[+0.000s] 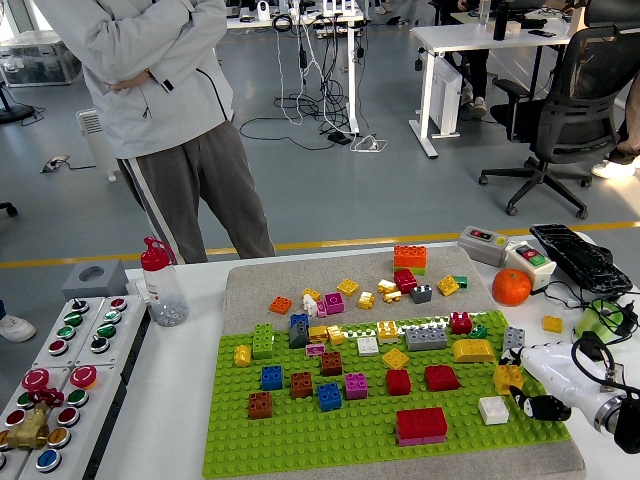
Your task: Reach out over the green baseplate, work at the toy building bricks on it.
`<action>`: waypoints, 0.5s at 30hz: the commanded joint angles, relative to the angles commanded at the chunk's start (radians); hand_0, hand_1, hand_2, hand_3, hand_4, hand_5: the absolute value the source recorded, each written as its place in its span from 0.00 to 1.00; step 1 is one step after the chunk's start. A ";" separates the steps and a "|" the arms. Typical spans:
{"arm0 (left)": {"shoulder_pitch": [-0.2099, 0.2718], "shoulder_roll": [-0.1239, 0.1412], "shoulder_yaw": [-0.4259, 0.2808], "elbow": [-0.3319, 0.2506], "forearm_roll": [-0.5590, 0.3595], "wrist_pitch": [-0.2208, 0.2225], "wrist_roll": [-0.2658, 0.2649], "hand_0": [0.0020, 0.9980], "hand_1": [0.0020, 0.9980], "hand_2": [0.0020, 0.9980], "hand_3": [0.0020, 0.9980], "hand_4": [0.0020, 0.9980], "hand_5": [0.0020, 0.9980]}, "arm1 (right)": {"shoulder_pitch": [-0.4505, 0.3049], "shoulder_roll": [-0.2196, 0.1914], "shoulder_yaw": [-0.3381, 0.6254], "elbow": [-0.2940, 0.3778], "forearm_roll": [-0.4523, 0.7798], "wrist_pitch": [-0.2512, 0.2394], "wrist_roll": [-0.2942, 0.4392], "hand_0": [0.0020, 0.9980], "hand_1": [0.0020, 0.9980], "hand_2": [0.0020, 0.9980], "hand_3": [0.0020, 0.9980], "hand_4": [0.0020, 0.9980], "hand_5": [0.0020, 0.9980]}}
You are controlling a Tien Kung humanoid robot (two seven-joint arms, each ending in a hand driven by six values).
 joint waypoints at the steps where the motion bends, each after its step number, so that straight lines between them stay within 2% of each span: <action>1: 0.000 0.000 0.000 0.000 0.000 0.000 0.000 0.66 0.61 0.56 0.45 0.24 1.00 | 0.000 0.000 0.000 0.000 0.001 0.000 0.001 0.56 0.60 0.60 0.62 0.47 0.16; 5: 0.002 0.000 0.000 0.000 0.001 0.000 0.000 0.66 0.61 0.56 0.45 0.24 1.00 | -0.002 0.000 -0.002 0.000 0.006 -0.003 0.008 0.56 0.60 0.60 0.62 0.47 0.16; 6: 0.002 0.000 0.000 0.000 0.002 0.000 0.001 0.66 0.61 0.56 0.45 0.24 1.00 | -0.002 0.000 -0.003 0.000 0.008 -0.005 0.010 0.51 0.58 0.58 0.60 0.44 0.15; 15: 0.006 -0.001 -0.001 0.000 0.004 -0.002 0.002 0.66 0.61 0.56 0.45 0.24 1.00 | -0.008 -0.001 0.004 0.008 0.010 -0.018 0.021 0.50 0.57 0.58 0.59 0.42 0.15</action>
